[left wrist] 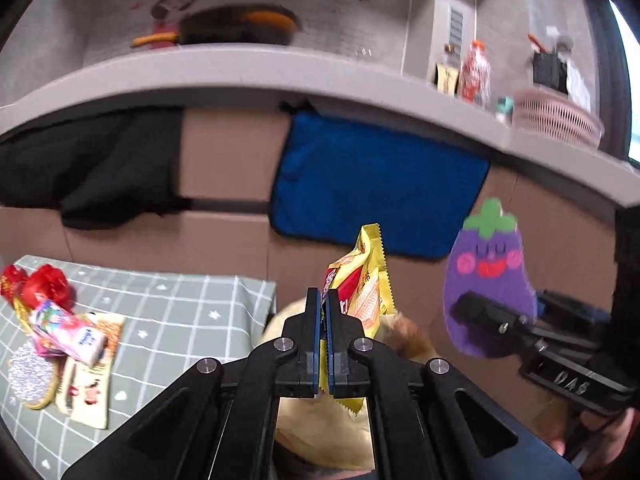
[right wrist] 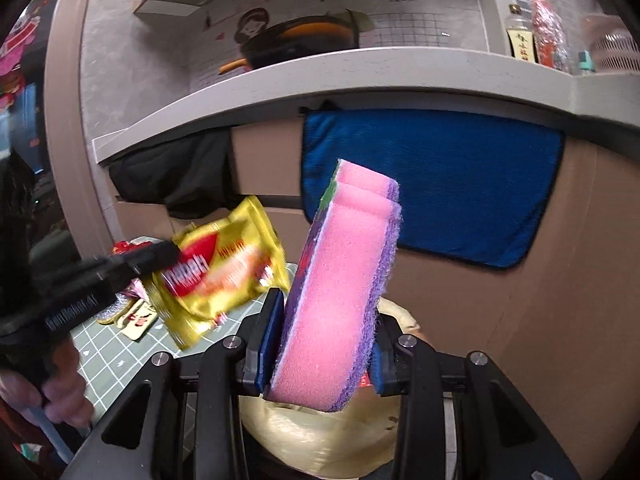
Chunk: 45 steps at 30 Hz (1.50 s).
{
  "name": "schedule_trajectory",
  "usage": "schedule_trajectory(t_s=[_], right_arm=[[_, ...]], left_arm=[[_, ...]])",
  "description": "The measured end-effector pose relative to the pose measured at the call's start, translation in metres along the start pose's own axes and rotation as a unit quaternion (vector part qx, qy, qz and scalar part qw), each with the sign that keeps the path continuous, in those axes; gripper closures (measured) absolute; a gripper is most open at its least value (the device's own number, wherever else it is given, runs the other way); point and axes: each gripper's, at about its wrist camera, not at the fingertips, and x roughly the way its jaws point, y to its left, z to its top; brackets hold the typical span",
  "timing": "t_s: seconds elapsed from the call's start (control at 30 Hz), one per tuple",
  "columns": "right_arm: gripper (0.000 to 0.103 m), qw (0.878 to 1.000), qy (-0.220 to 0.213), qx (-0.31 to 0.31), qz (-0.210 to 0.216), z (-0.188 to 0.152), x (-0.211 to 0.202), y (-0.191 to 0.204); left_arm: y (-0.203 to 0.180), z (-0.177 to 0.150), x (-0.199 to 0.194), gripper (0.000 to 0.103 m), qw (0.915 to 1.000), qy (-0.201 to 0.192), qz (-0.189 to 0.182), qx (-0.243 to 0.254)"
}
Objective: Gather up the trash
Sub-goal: 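Lower both grippers over the bin and release the packet and sponge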
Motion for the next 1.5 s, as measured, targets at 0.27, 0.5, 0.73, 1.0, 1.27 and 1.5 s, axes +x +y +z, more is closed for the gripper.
schedule_trajectory(t_s=[0.27, 0.5, 0.73, 1.0, 1.27, 1.5], right_arm=[[0.069, 0.999, 0.035, 0.019, 0.001, -0.016, 0.037, -0.019], [0.069, 0.996, 0.076, 0.048, 0.009, -0.032, 0.073, -0.035], [0.069, 0.992, 0.104, 0.071, 0.008, -0.045, 0.096, -0.049], [0.069, 0.991, 0.12, 0.068, 0.0, -0.049, 0.114, -0.048], [0.068, 0.99, 0.129, 0.058, 0.013, -0.044, 0.126, -0.032], [0.041, 0.992, 0.115, 0.043, 0.029, -0.032, 0.129, -0.01]], left_arm=[[0.001, -0.024, 0.06, 0.101, 0.9973, 0.072, -0.007, -0.015], [0.009, -0.04, 0.1, 0.101, 0.9913, 0.124, -0.02, -0.04], [0.023, -0.05, 0.124, 0.09, 0.9843, 0.152, -0.035, -0.083], [0.049, -0.041, 0.108, 0.066, 0.9822, 0.12, -0.036, -0.14], [0.059, -0.036, 0.052, 0.066, 0.9891, 0.061, 0.028, -0.131], [0.07, -0.039, -0.001, 0.066, 0.9895, 0.042, 0.036, -0.133]])
